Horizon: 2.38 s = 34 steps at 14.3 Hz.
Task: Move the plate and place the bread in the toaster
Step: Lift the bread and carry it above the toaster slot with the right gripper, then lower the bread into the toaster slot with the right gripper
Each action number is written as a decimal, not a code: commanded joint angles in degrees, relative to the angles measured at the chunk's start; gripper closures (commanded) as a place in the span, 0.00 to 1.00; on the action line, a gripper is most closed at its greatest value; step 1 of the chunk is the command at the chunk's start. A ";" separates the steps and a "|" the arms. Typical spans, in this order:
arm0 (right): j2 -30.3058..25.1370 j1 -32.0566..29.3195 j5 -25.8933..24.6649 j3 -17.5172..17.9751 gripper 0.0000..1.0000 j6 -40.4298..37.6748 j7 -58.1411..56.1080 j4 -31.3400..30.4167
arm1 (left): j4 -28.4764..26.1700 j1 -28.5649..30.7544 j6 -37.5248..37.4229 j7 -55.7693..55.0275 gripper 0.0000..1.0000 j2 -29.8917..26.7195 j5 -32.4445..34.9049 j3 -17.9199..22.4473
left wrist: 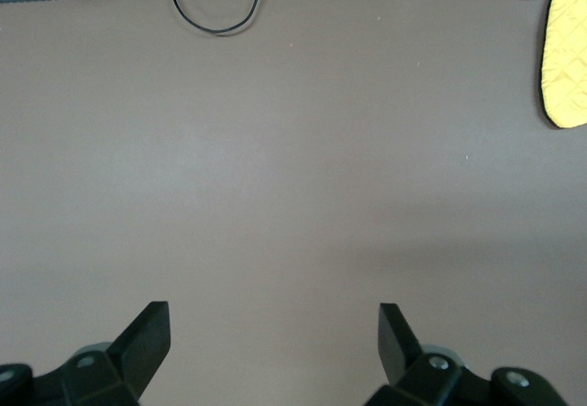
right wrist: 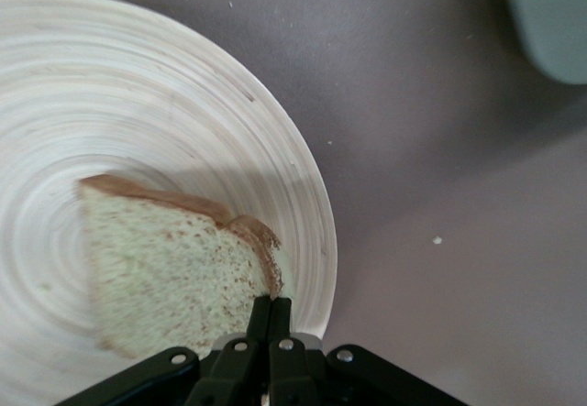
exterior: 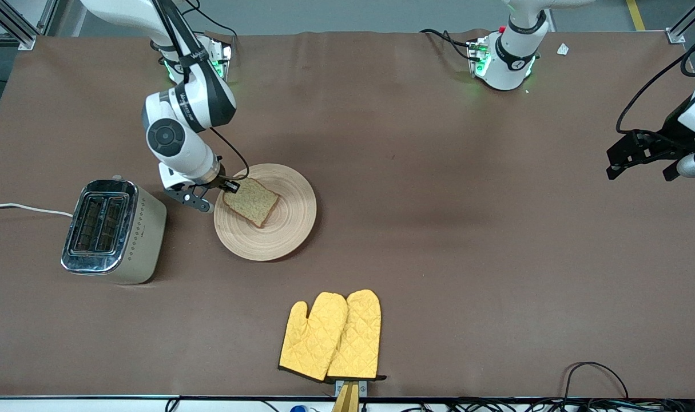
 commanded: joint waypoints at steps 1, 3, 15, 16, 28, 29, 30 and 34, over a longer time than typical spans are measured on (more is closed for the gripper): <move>-0.42 -1.71 -2.72 0.31 1.00 -10.74 0.19 8.54 | 0.24 0.29 -1.33 0.37 0.00 -0.73 -0.60 0.08; -0.16 -1.98 -9.74 0.49 1.00 -18.56 0.01 14.26 | 0.76 0.37 -1.25 0.46 0.00 -0.64 -0.34 0.17; 5.11 -5.49 -44.73 0.49 1.00 -38.63 -20.73 29.23 | 1.38 0.20 -1.42 0.38 0.00 -0.46 -0.69 0.08; 5.64 -5.93 -46.14 0.49 1.00 -38.46 -20.73 29.23 | 1.29 0.20 -1.42 0.38 0.00 -0.38 -0.69 0.08; 10.57 -8.57 -50.29 0.49 1.00 -38.19 -21.26 33.88 | 1.20 0.37 -1.51 0.46 0.00 -0.38 -0.78 0.17; 10.74 -8.75 -50.64 0.49 1.00 -38.11 -21.78 33.88 | 1.20 0.37 -1.51 0.46 0.00 -0.38 -0.78 0.17; 10.92 -9.10 -50.73 0.49 1.00 -37.93 -21.79 33.97 | 1.20 0.37 -1.51 0.46 0.00 -0.38 -0.78 0.17; 11.89 -9.98 -50.73 0.58 1.00 -36.79 -21.79 34.24 | 1.20 0.37 -1.51 0.46 0.00 -0.46 -0.78 0.08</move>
